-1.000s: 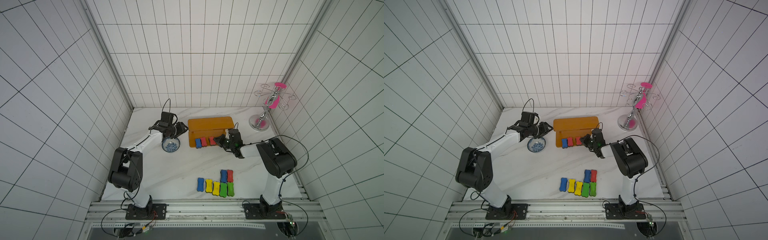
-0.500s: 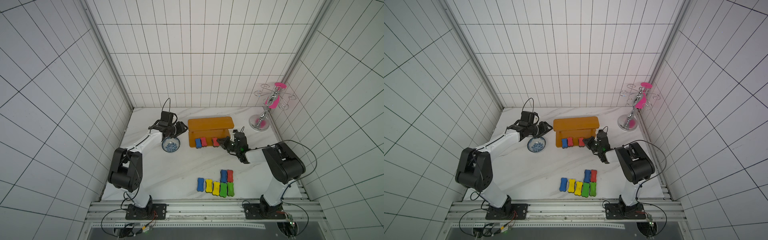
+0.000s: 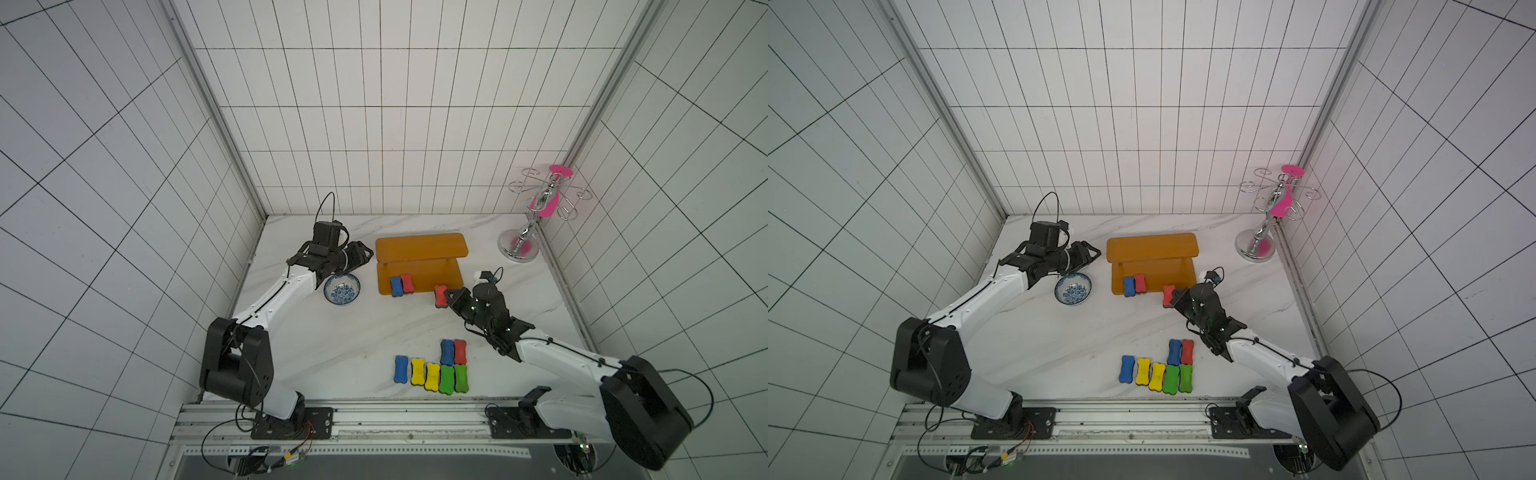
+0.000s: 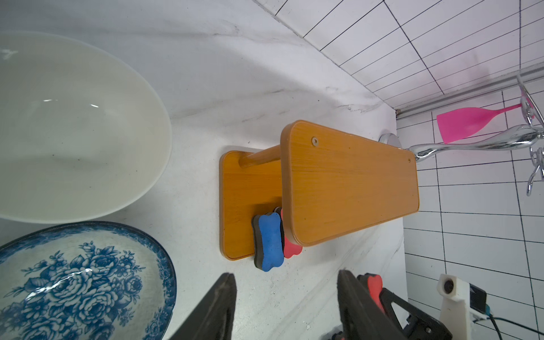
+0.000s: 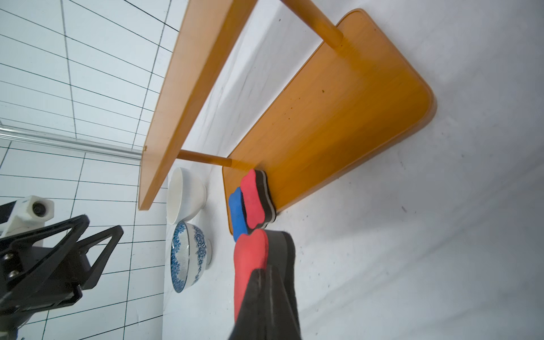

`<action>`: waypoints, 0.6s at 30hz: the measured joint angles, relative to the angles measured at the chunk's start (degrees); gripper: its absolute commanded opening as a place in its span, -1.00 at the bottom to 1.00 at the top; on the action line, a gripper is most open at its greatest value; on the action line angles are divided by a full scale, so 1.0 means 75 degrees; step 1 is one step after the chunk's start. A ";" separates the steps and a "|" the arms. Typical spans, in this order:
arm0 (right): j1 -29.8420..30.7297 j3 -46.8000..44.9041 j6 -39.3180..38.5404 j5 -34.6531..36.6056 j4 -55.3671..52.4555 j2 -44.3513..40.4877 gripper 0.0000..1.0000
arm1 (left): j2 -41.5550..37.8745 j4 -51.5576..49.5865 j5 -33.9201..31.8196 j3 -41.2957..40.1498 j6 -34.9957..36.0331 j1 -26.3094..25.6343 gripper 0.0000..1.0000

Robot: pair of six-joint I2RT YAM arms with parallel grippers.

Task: Remove the whiteboard erasers from the shelf
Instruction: Place the whiteboard eraser at the center of the board.

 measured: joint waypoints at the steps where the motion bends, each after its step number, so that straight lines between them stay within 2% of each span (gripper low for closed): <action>1: 0.0332 -0.0082 0.0096 0.0332 -0.0216 -0.0306 -1.00 | -0.0119 -0.0009 0.0012 -0.0108 0.0006 0.0000 0.17; 5: 0.1609 -0.0318 0.0554 0.1440 -0.0886 -0.0764 -1.00 | -0.0428 -0.0017 0.0085 -0.0551 0.0058 0.0000 0.17; 10: 0.2795 -0.0396 0.1195 0.2363 -0.1332 -0.0271 -1.00 | -0.0656 -0.0102 0.0137 -0.0941 0.0146 0.0000 0.18; 18: 0.3576 -0.0396 0.2025 0.2935 -0.1580 0.0382 -1.00 | -0.1000 -0.0105 0.0201 -0.1005 0.0236 0.0000 0.21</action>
